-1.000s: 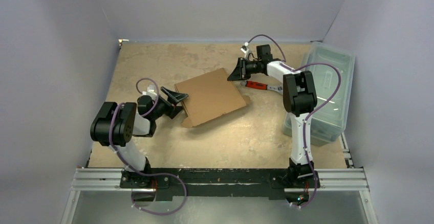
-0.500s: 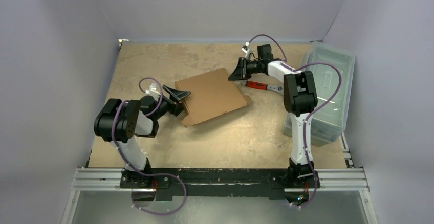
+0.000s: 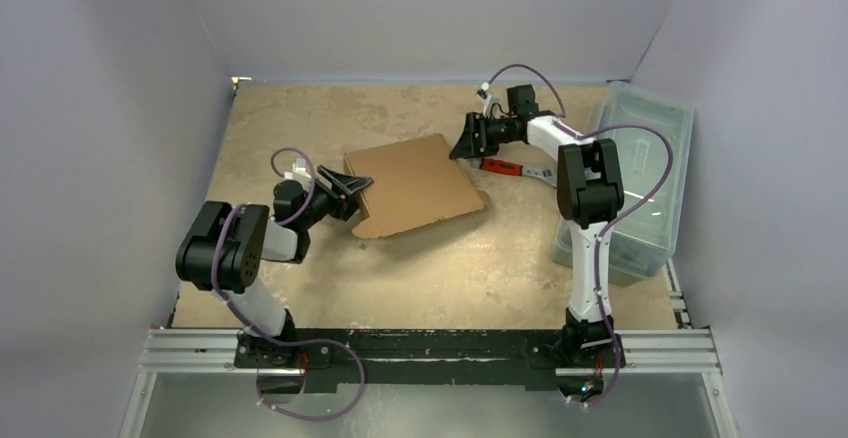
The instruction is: Fold the paper box
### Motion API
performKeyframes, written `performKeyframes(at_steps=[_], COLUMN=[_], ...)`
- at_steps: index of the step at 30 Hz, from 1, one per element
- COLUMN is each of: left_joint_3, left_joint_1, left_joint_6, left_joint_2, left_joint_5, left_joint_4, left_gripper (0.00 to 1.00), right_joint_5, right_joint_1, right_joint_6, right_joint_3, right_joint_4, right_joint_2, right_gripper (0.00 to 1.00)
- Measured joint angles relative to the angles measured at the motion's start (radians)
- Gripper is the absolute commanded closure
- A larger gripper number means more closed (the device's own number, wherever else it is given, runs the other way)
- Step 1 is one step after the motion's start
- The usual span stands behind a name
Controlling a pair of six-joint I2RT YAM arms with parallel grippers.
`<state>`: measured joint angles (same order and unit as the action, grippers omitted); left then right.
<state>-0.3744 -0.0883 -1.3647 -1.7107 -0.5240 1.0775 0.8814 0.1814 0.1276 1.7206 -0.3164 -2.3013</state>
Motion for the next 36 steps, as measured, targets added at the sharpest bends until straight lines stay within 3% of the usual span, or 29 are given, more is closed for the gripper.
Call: performKeyframes(at_steps=[5, 8, 10, 16, 18, 21, 26, 36], left_joint_3=[-0.023, -0.031, -0.038, -0.105, -0.143, -0.217, -0.346, -0.357], left_joint_1=[-0.003, -0.003, -0.003, -0.003, -0.003, -0.004, -0.004, -0.004], left_joint_6=[0.014, 0.011, -0.005, -0.071, -0.087, -0.095, -0.118, -0.233], left_joint_2=[0.083, 0.123, 0.143, 0.206, 0.245, 0.292, 0.326, 0.374], left_joint_5=[0.022, 0.034, 0.038, 0.045, 0.055, 0.078, 0.115, 0.121], left_joint_4=[-0.135, -0.200, -0.242, -0.443, -0.552, -0.724, -0.971, -1.081], left_gripper=[0.74, 0.80, 0.81, 0.83, 0.84, 0.87, 0.88, 0.88], right_joint_5=[-0.063, -0.076, -0.061, 0.129, 0.146, 0.125, -0.007, -0.450], right_joint_1=[-0.004, -0.005, -0.005, 0.017, 0.051, 0.172, 0.339, 0.573], right_joint_6=[-0.121, -0.238, -0.319, -0.829, -1.030, -1.196, -1.292, -1.161], right_joint_3=[0.000, 0.000, 0.000, -0.092, -0.109, -0.127, -0.185, -0.294], right_joint_4=[-0.100, -0.150, -0.178, -0.341, -0.441, -0.500, -0.490, -0.159], right_joint_2=[0.078, 0.179, 0.247, 0.500, 0.556, 0.580, 0.599, 0.645], right_gripper=[0.16, 0.02, 0.01, 0.01, 0.01, 0.01, 0.01, 0.01])
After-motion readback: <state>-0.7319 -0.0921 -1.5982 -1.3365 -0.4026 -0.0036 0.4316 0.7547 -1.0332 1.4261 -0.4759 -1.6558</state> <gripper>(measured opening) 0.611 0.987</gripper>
